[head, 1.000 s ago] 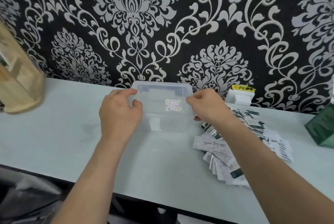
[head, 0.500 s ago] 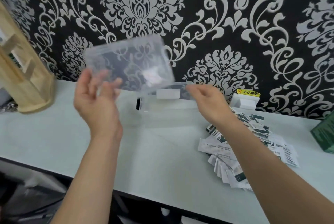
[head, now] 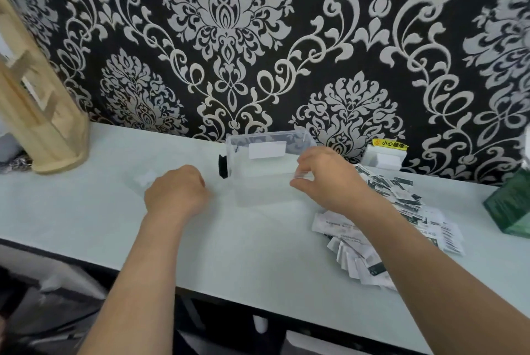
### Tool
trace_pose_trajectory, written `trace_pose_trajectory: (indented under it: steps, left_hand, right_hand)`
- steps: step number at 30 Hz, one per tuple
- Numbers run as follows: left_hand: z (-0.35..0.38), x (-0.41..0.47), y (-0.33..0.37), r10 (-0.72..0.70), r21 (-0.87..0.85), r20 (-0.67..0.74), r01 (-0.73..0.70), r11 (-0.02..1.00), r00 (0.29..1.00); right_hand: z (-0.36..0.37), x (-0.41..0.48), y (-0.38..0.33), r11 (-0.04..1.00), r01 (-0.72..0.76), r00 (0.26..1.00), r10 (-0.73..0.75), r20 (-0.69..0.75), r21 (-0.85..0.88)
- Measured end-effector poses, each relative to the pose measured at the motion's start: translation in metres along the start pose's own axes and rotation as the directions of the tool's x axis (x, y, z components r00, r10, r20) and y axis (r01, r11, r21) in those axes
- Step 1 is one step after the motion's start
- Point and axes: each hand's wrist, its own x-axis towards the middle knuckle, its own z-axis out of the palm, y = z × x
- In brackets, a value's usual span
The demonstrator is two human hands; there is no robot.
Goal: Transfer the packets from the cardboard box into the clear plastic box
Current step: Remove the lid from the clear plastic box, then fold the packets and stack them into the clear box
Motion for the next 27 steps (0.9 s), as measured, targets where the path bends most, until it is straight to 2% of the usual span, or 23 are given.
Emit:
trace_pose_trajectory:
  steps: [2, 3, 4, 5, 6, 7, 9, 11, 12, 15, 17, 18, 19, 20, 21, 22, 23, 24, 25, 27]
  left_hand:
    - [-0.001, -0.004, 0.008, 0.012, -0.006, -0.102, -0.012, 1.000, 0.995]
    - [-0.003, -0.006, 0.012, 0.037, -0.053, -0.226, -0.050, 0.997, 0.973]
    - [-0.005, -0.010, 0.018, 0.078, -0.135, -0.390, -0.140, 0.981, 0.917]
    - [-0.007, -0.013, 0.025, 0.122, -0.223, -0.554, -0.287, 0.932, 0.824]
    - [-0.009, -0.016, 0.033, 0.170, -0.280, -0.663, -0.453, 0.846, 0.729]
    - [-0.008, -0.020, 0.041, 0.246, -0.298, -0.707, -0.595, 0.747, 0.663]
    - [0.003, -0.032, 0.065, 0.473, -0.276, -0.627, -0.744, 0.609, 0.619]
    - [0.023, -0.042, 0.085, 0.619, -0.184, -0.436, -0.738, 0.649, 0.653]
    - [0.032, -0.045, 0.095, 0.643, -0.116, -0.372, -0.721, 0.684, 0.670]
    - [0.036, -0.049, 0.109, 0.623, -0.003, -0.380, -0.675, 0.738, 0.683]
    - [0.037, -0.051, 0.120, 0.660, 0.044, -0.478, -0.735, 0.677, 0.580]
    - [0.039, -0.054, 0.127, 0.696, 0.050, -0.508, -0.789, 0.612, 0.507]
    - [0.039, -0.061, 0.131, 0.744, 0.008, -0.480, -0.846, 0.534, 0.465]
    - [0.043, -0.071, 0.138, 0.796, -0.083, -0.397, -0.881, 0.466, 0.458]
    - [0.047, -0.080, 0.142, 0.849, -0.189, -0.238, -0.880, 0.436, 0.472]
    - [0.056, -0.087, 0.146, 0.879, -0.247, -0.036, -0.856, 0.453, 0.476]
    - [0.063, -0.091, 0.148, 0.869, -0.207, 0.159, -0.845, 0.494, 0.469]
    - [0.072, -0.094, 0.149, 0.841, -0.134, 0.295, -0.852, 0.506, 0.454]
    - [0.080, -0.094, 0.148, 0.824, -0.076, 0.356, -0.866, 0.495, 0.440]
    - [0.090, -0.094, 0.146, 0.825, -0.027, 0.376, -0.885, 0.464, 0.421]
  right_hand:
    - [-0.001, -0.004, 0.000, 0.999, 0.047, 0.999, -0.047, 0.014, 0.006]
    - [-0.002, -0.005, 0.000, 0.998, 0.064, 0.998, -0.064, 0.026, 0.012]
    - [-0.005, -0.008, 0.000, 0.997, 0.071, 0.997, -0.072, 0.024, 0.028]
    - [-0.009, -0.012, 0.001, 0.997, 0.068, 0.998, -0.068, 0.003, 0.047]
    - [-0.016, -0.015, 0.002, 0.996, 0.056, 0.998, -0.054, -0.027, 0.074]
    - [-0.023, -0.018, 0.004, 0.994, 0.031, 0.998, -0.026, -0.054, 0.109]
    - [-0.042, -0.027, 0.012, 0.982, -0.038, 0.996, 0.052, -0.071, 0.186]
    - [-0.061, -0.036, 0.022, 0.964, -0.113, 0.994, 0.111, 0.020, 0.243]
    - [-0.070, -0.043, 0.029, 0.961, -0.146, 0.986, 0.124, 0.107, 0.234]
    - [-0.081, -0.062, 0.048, 0.987, -0.156, 0.934, 0.138, 0.329, 0.030]
    - [-0.078, -0.073, 0.066, 0.984, -0.138, 0.926, 0.168, 0.338, -0.111]
    - [-0.074, -0.078, 0.076, 0.977, -0.150, 0.927, 0.192, 0.323, -0.150]
    - [-0.069, -0.081, 0.083, 0.972, -0.166, 0.929, 0.211, 0.304, -0.169]
    - [-0.063, -0.086, 0.093, 0.968, -0.188, 0.928, 0.230, 0.292, -0.165]
    - [-0.058, -0.089, 0.098, 0.970, -0.195, 0.932, 0.229, 0.280, -0.145]
    - [-0.052, -0.093, 0.104, 0.973, -0.197, 0.937, 0.223, 0.268, -0.118]
    - [-0.048, -0.096, 0.107, 0.976, -0.190, 0.945, 0.211, 0.248, -0.106]
    - [-0.044, -0.099, 0.110, 0.976, -0.189, 0.951, 0.210, 0.228, -0.110]
    - [-0.042, -0.101, 0.112, 0.975, -0.182, 0.958, 0.205, 0.201, -0.129]
    - [-0.041, -0.102, 0.116, 0.974, -0.152, 0.969, 0.180, 0.168, -0.168]
